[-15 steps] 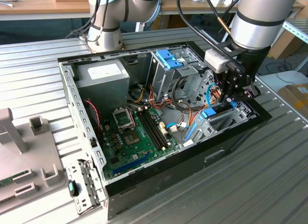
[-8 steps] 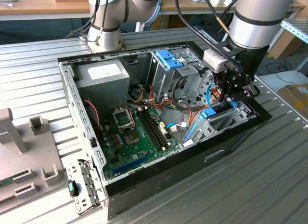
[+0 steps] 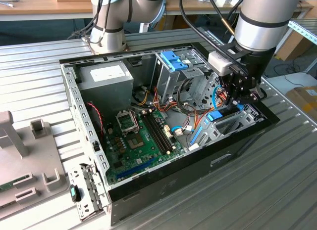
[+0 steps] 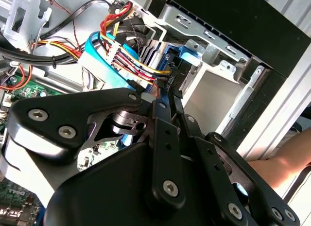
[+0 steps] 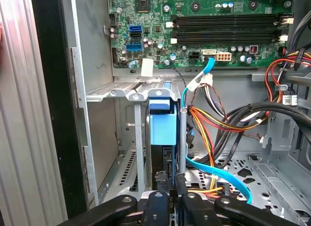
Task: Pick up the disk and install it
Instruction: 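Insert the first disk wire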
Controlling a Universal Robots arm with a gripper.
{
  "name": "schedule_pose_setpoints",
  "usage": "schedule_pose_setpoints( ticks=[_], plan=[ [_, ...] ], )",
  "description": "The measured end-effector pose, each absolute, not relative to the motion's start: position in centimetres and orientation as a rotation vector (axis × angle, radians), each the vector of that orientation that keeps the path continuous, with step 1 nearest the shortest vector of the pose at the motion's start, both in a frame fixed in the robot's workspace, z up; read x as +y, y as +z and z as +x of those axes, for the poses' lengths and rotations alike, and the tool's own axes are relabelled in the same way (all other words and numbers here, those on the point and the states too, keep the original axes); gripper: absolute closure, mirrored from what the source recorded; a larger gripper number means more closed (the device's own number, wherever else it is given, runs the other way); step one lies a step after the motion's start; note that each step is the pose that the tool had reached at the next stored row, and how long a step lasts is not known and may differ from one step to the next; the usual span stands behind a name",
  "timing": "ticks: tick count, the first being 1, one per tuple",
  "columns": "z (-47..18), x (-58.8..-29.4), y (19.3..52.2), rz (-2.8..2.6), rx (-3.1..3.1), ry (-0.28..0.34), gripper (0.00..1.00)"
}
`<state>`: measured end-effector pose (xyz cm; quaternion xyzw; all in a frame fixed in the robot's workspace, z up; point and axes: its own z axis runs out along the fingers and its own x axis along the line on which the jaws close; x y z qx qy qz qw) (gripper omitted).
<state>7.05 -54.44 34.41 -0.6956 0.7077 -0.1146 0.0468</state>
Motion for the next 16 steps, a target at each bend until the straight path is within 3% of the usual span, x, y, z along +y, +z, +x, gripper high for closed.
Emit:
schedule_pose_setpoints(
  ticks=[16],
  plan=[
    [7.05, -54.44, 34.05, -2.122, 2.159, -0.349, 0.83]
  ],
)
